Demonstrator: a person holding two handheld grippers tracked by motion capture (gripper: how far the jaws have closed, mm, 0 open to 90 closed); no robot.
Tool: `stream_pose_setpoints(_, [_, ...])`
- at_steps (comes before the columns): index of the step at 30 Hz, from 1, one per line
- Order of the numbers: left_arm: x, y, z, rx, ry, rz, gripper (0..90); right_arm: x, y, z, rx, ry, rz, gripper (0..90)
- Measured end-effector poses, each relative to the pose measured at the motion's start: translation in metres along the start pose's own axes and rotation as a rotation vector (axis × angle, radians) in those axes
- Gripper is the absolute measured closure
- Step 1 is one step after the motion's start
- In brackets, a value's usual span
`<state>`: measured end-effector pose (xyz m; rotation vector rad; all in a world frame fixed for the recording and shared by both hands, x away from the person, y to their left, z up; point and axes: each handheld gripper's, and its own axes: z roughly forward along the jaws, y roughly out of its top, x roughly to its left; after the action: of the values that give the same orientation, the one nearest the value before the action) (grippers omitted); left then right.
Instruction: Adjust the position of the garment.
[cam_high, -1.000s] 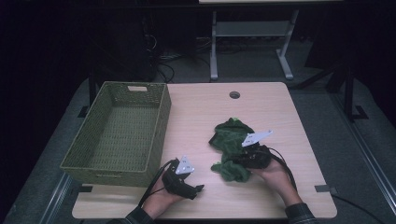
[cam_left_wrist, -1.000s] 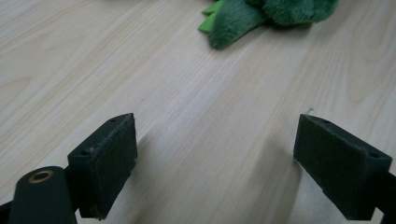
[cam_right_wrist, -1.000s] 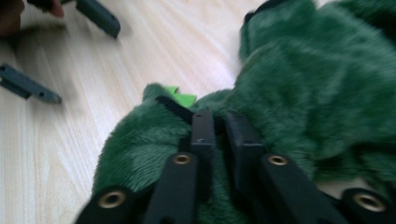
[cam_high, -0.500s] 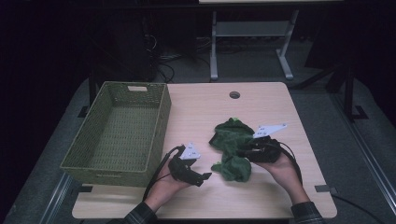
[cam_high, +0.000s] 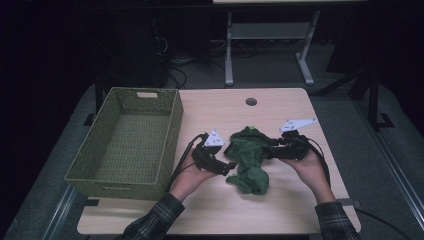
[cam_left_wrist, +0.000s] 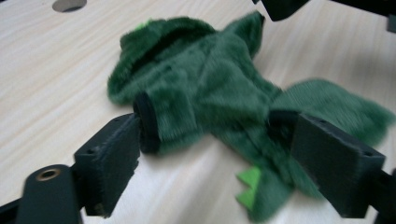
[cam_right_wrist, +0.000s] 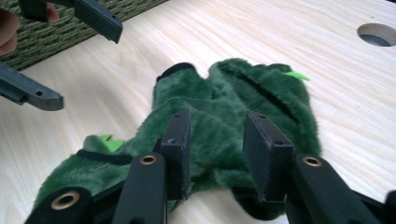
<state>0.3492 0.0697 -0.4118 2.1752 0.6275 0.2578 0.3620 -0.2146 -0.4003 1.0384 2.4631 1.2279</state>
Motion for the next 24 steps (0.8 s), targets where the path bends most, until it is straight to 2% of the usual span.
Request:
stream_pose_setpoints(2, [0.004,0.006,0.005,0.008,-0.009,0.012,20.1,-0.004,0.002,0.000,-0.015,-0.005,-0.003,62.0])
stream_pose_setpoints(3, [0.006,0.009,0.007,0.008,-0.009,0.010,21.5,-0.009,0.004,0.001,0.000,-0.016,-0.001,62.1])
stream_pose_setpoints(5, [0.015,0.016,0.015,0.004,-0.015,0.010,25.5,-0.014,0.007,0.003,-0.003,-0.024,0.008,62.1])
stream_pose_setpoints(6, [0.015,0.016,0.015,0.004,-0.015,0.010,27.2,-0.014,0.007,0.003,-0.003,-0.024,0.008,62.1])
stream_pose_setpoints(7, [0.021,0.020,0.019,0.006,0.017,0.018,27.2,-0.017,0.009,0.003,-0.008,-0.033,0.012,62.3])
stream_pose_setpoints(11, [0.034,0.026,0.025,-0.006,0.018,-0.005,35.5,-0.033,0.015,0.012,0.002,-0.053,0.042,62.4])
stream_pose_setpoints(14, [0.045,0.032,0.033,0.001,0.045,0.007,39.3,-0.039,0.014,0.016,-0.023,-0.071,0.035,62.4])
stream_pose_setpoints(16, [0.053,0.035,0.039,0.000,0.055,-0.001,41.5,-0.049,0.013,0.026,0.021,-0.086,0.057,60.8])
stream_pose_setpoints(18, [0.059,0.036,0.046,-0.002,0.045,-0.020,41.5,-0.053,0.013,0.032,0.023,-0.086,0.067,60.5])
stream_pose_setpoints(20, [0.067,0.037,0.059,0.016,0.043,-0.012,42.1,-0.057,0.012,0.039,0.047,-0.087,0.070,60.3])
stream_pose_setpoints(21, [0.067,0.037,0.059,0.016,0.043,-0.012,42.1,-0.057,0.012,0.039,0.047,-0.087,0.070,60.3])
stream_pose_setpoints(22, [0.070,0.037,0.064,0.031,0.045,-0.008,42.2,-0.060,0.010,0.048,0.072,-0.094,0.066,60.1])
stream_pose_setpoints(24, [0.074,0.036,0.072,0.051,0.047,-0.001,42.6,-0.061,0.009,0.052,0.085,-0.090,0.069,59.8])
